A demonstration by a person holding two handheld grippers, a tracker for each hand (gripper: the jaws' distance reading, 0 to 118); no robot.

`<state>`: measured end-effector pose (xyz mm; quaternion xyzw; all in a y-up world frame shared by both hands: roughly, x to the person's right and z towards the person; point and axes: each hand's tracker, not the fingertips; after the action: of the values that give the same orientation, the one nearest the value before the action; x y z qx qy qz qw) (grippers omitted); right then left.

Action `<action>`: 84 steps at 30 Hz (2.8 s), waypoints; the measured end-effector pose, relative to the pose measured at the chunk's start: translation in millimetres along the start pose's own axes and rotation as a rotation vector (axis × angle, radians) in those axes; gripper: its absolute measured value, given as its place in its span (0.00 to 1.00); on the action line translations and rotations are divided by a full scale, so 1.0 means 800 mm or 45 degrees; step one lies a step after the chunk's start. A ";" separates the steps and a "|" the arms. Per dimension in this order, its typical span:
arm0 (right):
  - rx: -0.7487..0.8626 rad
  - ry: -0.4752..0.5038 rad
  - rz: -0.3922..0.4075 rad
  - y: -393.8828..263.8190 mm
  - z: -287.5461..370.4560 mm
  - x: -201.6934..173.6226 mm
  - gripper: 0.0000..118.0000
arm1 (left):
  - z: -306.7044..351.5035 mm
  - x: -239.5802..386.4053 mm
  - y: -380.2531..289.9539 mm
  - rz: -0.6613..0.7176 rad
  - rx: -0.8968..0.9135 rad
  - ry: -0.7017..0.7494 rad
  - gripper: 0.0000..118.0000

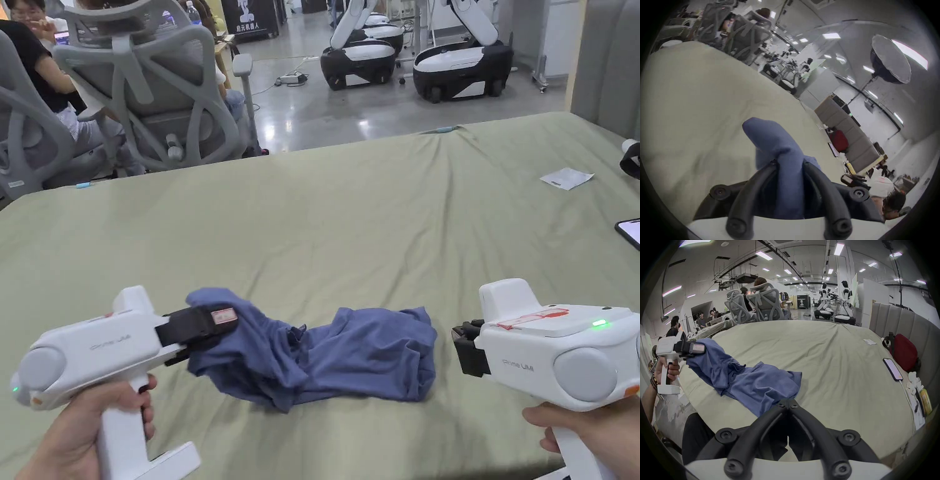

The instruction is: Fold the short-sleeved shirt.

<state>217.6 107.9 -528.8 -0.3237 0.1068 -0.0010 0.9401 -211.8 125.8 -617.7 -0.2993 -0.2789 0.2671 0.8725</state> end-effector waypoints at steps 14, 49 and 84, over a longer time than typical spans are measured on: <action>0.025 -0.078 -0.083 -0.012 0.031 0.040 0.00 | -0.227 0.051 -0.072 -0.018 -0.332 -0.044 0.13; 0.036 -0.145 -0.137 -0.041 0.077 0.098 0.00 | -0.307 0.094 -0.103 -0.035 -0.390 -0.031 0.00; -0.128 0.258 -0.347 -0.007 -0.174 0.037 0.00 | -0.220 0.017 -0.082 0.108 -0.203 0.116 0.34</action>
<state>219.0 16.8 -638.6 -0.3799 0.1560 -0.1555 0.8984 -68.6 24.4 -686.2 -0.3911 -0.2462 0.2670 0.8456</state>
